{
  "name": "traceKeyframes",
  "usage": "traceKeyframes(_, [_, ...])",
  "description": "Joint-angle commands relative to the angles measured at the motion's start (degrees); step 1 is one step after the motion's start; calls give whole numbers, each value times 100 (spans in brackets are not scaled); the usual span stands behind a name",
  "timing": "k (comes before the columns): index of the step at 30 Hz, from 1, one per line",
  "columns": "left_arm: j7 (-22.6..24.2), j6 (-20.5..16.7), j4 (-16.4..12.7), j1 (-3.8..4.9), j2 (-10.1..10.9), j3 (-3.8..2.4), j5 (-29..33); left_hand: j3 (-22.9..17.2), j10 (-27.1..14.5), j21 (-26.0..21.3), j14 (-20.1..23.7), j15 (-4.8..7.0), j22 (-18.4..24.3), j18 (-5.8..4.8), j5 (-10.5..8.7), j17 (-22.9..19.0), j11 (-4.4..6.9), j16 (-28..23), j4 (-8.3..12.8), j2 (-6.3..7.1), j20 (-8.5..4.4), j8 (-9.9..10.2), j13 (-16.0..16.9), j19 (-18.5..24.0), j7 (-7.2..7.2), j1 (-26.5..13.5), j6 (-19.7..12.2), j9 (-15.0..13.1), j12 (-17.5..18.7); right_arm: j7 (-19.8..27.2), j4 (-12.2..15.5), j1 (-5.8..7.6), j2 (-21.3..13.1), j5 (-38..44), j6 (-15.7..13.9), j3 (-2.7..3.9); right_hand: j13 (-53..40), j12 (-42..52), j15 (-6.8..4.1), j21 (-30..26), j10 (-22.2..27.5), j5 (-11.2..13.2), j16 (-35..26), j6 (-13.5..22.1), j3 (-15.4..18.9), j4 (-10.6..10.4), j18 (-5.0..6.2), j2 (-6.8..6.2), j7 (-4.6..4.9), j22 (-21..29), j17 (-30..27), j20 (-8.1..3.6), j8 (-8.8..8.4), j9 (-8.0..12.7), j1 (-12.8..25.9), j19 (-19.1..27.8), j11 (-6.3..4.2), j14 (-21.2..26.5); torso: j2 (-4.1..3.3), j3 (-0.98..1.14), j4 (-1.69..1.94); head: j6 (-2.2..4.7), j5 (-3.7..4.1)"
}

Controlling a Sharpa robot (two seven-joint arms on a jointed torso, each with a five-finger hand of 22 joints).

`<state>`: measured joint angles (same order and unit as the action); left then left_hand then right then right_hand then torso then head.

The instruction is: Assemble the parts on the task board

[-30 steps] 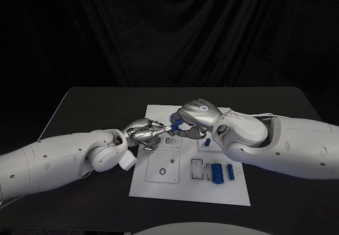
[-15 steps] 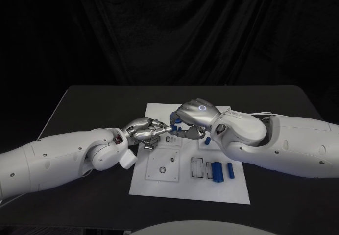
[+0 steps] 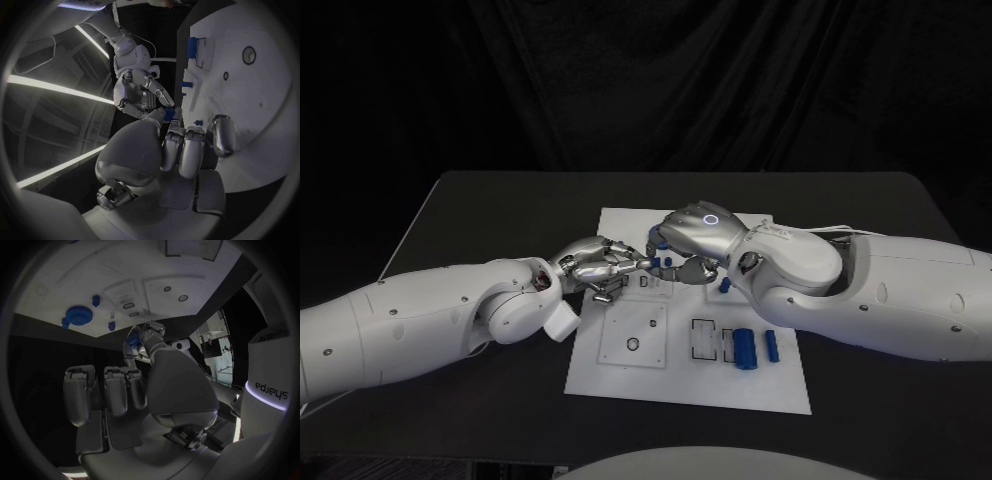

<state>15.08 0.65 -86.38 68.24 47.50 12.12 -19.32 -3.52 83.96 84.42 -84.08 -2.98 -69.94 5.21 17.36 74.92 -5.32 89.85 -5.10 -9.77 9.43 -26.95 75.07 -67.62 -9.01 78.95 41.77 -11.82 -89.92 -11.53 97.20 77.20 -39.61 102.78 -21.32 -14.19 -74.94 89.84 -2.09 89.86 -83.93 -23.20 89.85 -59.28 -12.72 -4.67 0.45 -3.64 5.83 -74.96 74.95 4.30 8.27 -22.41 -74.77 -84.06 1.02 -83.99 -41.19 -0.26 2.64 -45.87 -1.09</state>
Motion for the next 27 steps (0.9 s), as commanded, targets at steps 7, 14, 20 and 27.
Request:
traceKeyframes(7, [64, 84, 21, 5, -7, -5, 11, -197, 604, 22, -592, 70, -13, -38, 193, 1508, 57, 15, 156, 41, -55, -266, 1493, 5, 33, 46, -54, -209, -8, 92, 16, -12, -4, -17, 125, 3, -1506, 16, -8, -48, -607, 20, 15, -21, -19, -12, -25, 19, -72, -1477, 1505, -15, 38, -11, 34, -550, 0, -601, 6, 6, 9, -35, -4])
traceKeyframes(14, [54, 119, 31, 2, -8, -5, 11, -408, 604, 20, -592, 105, -30, -34, 406, 1508, 101, 15, 295, 117, -98, -648, 1493, 4, 83, 4, -95, -540, -8, 94, 1, -13, -3, -17, 142, 3, -1506, 16, -7, -52, -607, 25, 15, -18, -20, -10, -24, 18, -71, -1476, 1505, -15, 34, -13, 32, -547, 1, -601, 6, 6, -4, -60, -25])
traceKeyframes(20, [32, 144, 43, -1, -16, -5, 11, -703, 604, 25, -592, 122, -62, -41, 619, 1508, 116, 15, 458, 167, -116, -896, 1493, -15, 85, -7, -221, -815, -8, 70, -29, -23, 16, -17, 193, 3, -1506, 16, 0, -65, -607, 116, 15, 6, -16, -21, -20, 17, -59, -1470, 1505, -9, 10, -20, 48, -538, 10, -601, 5, 5, 3, -87, -26])
traceKeyframes(27, [-20, 28, 50, -3, -20, -5, 11, -970, 604, 34, -592, 127, -93, -47, 744, 1508, 114, 15, 543, 236, -114, -1025, 1493, -36, 81, -79, -265, -986, -8, 53, -25, -29, -16, -17, 275, 3, -1506, 16, 131, -181, -607, 1120, 15, 530, 143, -235, 15, -48, 131, -1422, 1505, 99, -385, 110, 272, -454, 164, -601, 4, 4, 4, -106, -39])
